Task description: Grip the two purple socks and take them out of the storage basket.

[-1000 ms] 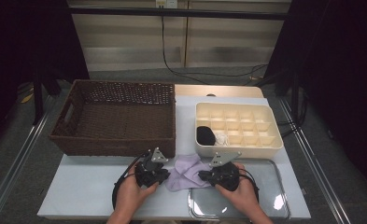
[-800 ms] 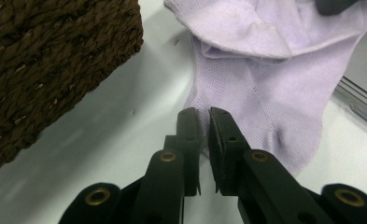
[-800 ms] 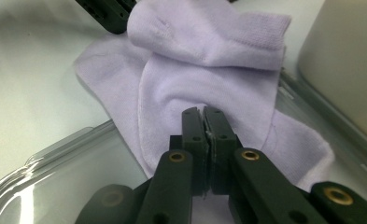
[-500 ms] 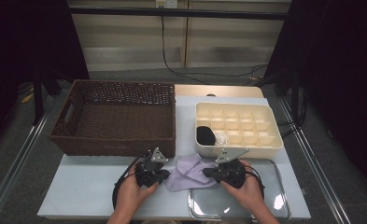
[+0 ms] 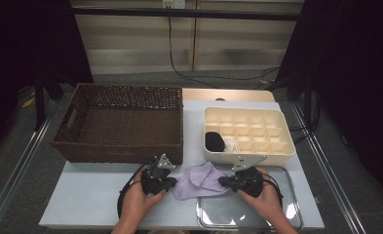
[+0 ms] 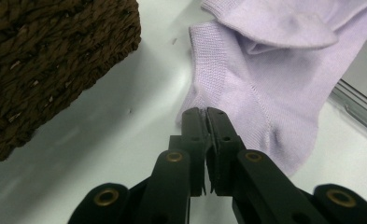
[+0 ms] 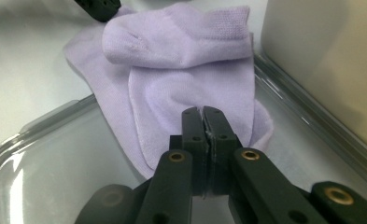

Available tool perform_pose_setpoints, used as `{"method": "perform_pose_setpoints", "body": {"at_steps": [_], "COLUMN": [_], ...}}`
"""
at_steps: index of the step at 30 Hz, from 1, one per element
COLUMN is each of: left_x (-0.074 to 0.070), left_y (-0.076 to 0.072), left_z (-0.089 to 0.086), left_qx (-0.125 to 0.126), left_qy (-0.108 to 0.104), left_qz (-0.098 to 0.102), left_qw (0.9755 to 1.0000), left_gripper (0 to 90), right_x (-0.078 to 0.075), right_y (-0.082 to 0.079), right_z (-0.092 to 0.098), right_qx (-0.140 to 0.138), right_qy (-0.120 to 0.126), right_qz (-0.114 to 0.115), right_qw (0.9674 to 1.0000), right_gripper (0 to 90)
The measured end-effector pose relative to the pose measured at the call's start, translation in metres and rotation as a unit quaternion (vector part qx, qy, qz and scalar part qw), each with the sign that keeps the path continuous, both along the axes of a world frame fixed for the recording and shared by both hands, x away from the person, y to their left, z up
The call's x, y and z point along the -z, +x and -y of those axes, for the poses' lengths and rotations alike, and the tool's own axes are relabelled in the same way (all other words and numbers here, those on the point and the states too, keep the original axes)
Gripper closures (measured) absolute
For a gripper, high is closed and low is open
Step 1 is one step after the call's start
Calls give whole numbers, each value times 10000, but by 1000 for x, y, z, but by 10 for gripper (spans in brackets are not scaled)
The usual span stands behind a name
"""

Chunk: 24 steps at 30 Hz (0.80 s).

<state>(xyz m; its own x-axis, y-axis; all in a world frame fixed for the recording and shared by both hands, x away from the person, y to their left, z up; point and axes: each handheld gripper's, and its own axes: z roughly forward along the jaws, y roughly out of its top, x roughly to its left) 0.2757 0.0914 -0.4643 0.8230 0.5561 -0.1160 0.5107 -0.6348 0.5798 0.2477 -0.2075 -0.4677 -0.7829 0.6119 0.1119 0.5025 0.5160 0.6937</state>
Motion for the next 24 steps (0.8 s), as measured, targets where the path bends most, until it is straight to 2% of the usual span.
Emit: {"method": "perform_pose_setpoints", "body": {"at_steps": [2,6,10,12,13,16,17,19,21,22,24], "left_x": [-2,-12,-23,-26,-26,-24,-22,-15,-7,-4,-2], "left_y": [1,4,7,9,10,14,16,18,19,18,16], "left_z": [-1,0,13,21,24,35,37,41,44,45,47], "left_qx": [-41,-55,49,176,153,122,179,91,110,96,168], "left_qy": [-23,-222,-472,-491,-514,-459,-416,-338,-292,-204,-191], "left_qz": [-56,-50,30,-54,-76,23,-70,-111,-223,-184,-185], "left_qw": [10000,9997,9989,9986,9985,9989,9989,9993,9993,9996,9995], "left_gripper": [838,801,749,736,728,675,667,661,656,656,684], "right_x": [1,1,2,2,2,2,2,3,3,4,4], "right_y": [0,1,2,2,2,2,1,1,2,2,2], "right_z": [-1,-2,-2,-2,-2,-3,-3,-4,-4,-4,-4], "right_qx": [6,-32,-34,-33,-30,-32,-36,-21,-18,-22,-11], "right_qy": [-19,-59,-33,-28,-34,-68,-72,-61,-24,-17,-30], "right_qz": [-27,-17,-44,-62,-66,-53,-37,-51,-61,-54,-49], "right_qw": [10000,10000,10000,10000,10000,10000,10000,10000,10000,10000,10000], "right_gripper": [876,875,874,874,873,871,871,869,869,869,869]}}
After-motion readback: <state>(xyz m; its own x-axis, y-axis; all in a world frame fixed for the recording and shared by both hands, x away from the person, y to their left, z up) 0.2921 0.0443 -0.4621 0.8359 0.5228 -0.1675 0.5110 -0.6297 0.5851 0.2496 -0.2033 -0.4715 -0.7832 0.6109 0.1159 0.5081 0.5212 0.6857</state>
